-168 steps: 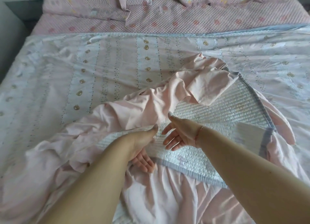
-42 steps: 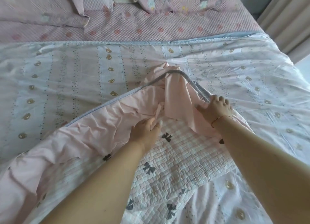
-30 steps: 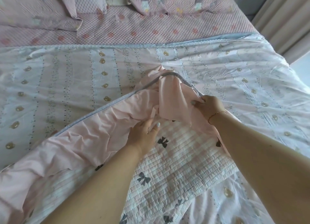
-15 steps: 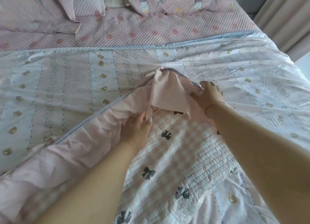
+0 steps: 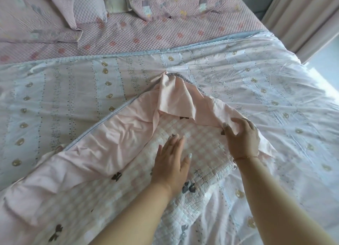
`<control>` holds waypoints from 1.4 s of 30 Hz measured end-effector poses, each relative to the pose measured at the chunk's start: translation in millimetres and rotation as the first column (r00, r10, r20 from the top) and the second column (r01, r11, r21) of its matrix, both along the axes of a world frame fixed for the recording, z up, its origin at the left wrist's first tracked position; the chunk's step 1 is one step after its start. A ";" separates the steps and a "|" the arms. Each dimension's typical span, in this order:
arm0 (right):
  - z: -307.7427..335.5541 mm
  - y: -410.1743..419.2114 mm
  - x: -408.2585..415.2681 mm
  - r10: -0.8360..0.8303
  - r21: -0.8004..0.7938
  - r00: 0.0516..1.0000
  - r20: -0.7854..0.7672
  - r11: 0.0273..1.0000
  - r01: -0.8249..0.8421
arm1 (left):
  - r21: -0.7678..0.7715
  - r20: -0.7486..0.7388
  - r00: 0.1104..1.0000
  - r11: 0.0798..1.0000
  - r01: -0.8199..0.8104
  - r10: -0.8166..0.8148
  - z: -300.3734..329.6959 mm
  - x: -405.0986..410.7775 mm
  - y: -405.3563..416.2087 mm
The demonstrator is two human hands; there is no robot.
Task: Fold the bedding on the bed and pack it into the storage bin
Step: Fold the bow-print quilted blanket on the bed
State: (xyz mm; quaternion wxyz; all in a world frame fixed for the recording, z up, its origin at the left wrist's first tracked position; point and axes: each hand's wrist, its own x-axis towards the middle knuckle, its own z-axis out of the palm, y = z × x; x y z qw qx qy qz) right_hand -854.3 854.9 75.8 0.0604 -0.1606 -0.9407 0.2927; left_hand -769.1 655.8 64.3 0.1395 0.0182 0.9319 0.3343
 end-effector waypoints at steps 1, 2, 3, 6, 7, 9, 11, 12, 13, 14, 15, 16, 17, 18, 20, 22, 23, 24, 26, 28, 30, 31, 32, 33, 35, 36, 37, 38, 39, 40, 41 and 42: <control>-2.1 8.9 5.5 -0.072 0.004 0.997 0.022 0.997 0.072 | -0.010 0.010 0.999 0.999 0.048 -0.048 1.1 4.5 8.4; -5.1 19.1 9.6 -0.145 0.000 0.987 0.067 0.989 0.145 | -0.025 0.028 0.995 0.995 0.092 -0.091 1.1 7.2 16.2; -5.6 28.1 13.7 -0.221 -0.013 0.967 0.124 0.974 0.224 | -0.050 0.047 0.991 0.990 0.129 -0.127 0.0 8.3 23.0; -19.6 53.3 15.4 -0.336 -0.129 0.895 0.293 0.914 0.385 | -0.151 0.106 0.975 0.967 0.208 -0.193 -3.9 3.4 36.2; -24.9 58.1 14.6 -0.317 -0.173 0.884 0.343 0.904 0.391 | -0.174 0.134 0.968 0.956 0.235 -0.213 -4.6 1.3 39.8; -32.8 60.1 9.3 -0.231 -0.299 0.899 0.371 0.887 0.352 | -0.207 0.196 0.948 0.935 0.288 -0.249 -6.8 -1.7 45.8; -37.1 54.5 -3.1 -0.165 -0.368 0.940 0.300 0.889 0.274 | -0.232 0.257 0.929 0.916 0.327 -0.267 -12.5 -6.1 48.3; -37.1 51.1 -11.7 -0.139 -0.362 0.953 0.271 0.902 0.234 | -0.242 0.282 0.920 0.908 0.342 -0.271 -17.5 -9.4 49.0; -36.1 47.7 -21.7 -0.111 -0.340 0.962 0.249 0.920 0.194 | -0.248 0.301 0.915 0.904 0.348 -0.270 -22.1 -12.6 48.9; -36.0 45.2 -31.5 -0.096 -0.307 0.965 0.243 0.936 0.171 | -0.245 0.311 0.913 0.906 0.346 -0.265 -26.2 -16.5 48.9; -32.9 41.9 -41.5 -0.085 -0.275 0.966 0.243 0.949 0.152 | -0.234 0.314 0.914 0.913 0.335 -0.255 -29.0 -20.5 48.7; -30.2 40.7 -51.1 -0.074 -0.238 0.967 0.243 0.962 0.133 | -0.221 0.315 0.917 0.921 0.322 -0.245 -30.7 -24.1 48.5; -24.5 40.0 -60.0 -0.068 -0.180 0.967 0.247 0.977 0.114 | -0.209 0.314 0.920 0.928 0.308 -0.235 -31.9 -27.3 48.3; -18.6 40.8 -68.1 -0.068 -0.094 0.964 0.256 0.991 0.095 | -0.202 0.309 0.924 0.934 0.294 -0.224 -33.2 -30.0 48.6; -10.9 44.3 -81.0 -0.064 0.069 0.956 0.287 0.997 0.046 | -0.186 0.295 0.934 0.947 0.261 -0.200 -36.3 -34.4 48.6; -7.8 46.7 -85.9 -0.047 0.232 0.943 0.330 0.972 -0.033 | -0.124 0.268 0.948 0.970 0.208 -0.169 -38.1 -35.6 48.5; -7.2 47.0 -85.5 -0.045 0.315 0.947 0.318 0.947 -0.061 | -0.085 0.231 0.962 0.982 0.168 -0.145 -37.4 -35.0 48.1; -7.4 45.4 -83.3 -0.031 0.383 0.962 0.271 0.921 -0.078 | -0.059 0.172 0.979 0.990 0.126 -0.114 -36.9 -33.9 46.7; -8.8 33.4 -73.0 0.109 0.430 0.989 0.104 0.891 -0.144 | -0.093 0.051 0.997 0.994 0.059 -0.054 -36.4 -30.2 41.4; -13.8 10.0 -55.1 0.372 0.415 0.928 0.030 0.840 -0.350 | -0.206 -0.003 1.000 0.978 0.002 -0.002 -37.8 -25.1 30.8; -28.5 -13.9 -35.9 0.581 0.408 0.800 0.147 0.701 -0.584 | -0.325 0.021 0.998 0.945 -0.048 0.058 -41.1 -16.9 17.0; -38.7 -21.9 -28.4 0.623 0.383 0.740 0.254 0.637 -0.669 | -0.373 0.063 0.994 0.926 -0.058 0.088 -44.0 -11.7 8.5; -50.9 -26.8 -23.4 0.622 0.337 0.695 0.360 0.608 -0.719 | -0.414 0.125 0.986 0.909 -0.047 0.108 -48.6 -5.2 -2.3; -61.9 -25.6 -21.9 0.592 0.287 0.662 0.460 0.607 -0.742 | -0.430 0.212 0.971 0.903 -0.005 0.107 -52.9 -0.6 -10.2; -75.3 -24.1 -24.7 0.523 0.234 0.607 0.599 0.610 -0.757 | -0.398 0.358 0.932 0.912 0.098 0.056 -57.3 6.1 -23.9; -75.5 -27.3 -26.1 0.495 0.229 0.596 0.633 0.615 -0.754 | -0.367 0.380 0.924 0.923 0.115 0.036 -57.7 7.9 -29.2; -73.9 -34.3 -25.4 0.479 0.225 0.598 0.643 0.628 -0.745 | -0.351 0.362 0.931 0.931 0.096 0.040 -55.3 11.3 -35.0; -69.6 -43.4 -21.6 0.479 0.222 0.613 0.628 0.645 -0.731 | -0.358 0.306 0.949 0.933 0.047 0.069 -52.5 15.5 -39.6; -64.3 -55.6 -14.1 0.503 0.215 0.629 0.593 0.654 -0.725 | -0.379 0.223 0.968 0.925 -0.023 0.115 -49.9 21.1 -44.8; -56.5 -74.8 -0.8 0.551 0.213 0.629 0.548 0.636 -0.742 | -0.406 0.136 0.975 0.908 -0.108 0.177 -44.9 33.4 -54.7; -52.1 -86.0 13.1 0.591 0.200 0.620 0.517 0.621 -0.758 | -0.420 0.081 0.973 0.893 -0.163 0.216 -43.7 41.3 -57.6; -48.7 -99.6 30.2 0.632 0.176 0.594 0.498 0.598 -0.782 | -0.428 0.045 0.966 0.879 -0.211 0.254 -42.0 52.5 -62.8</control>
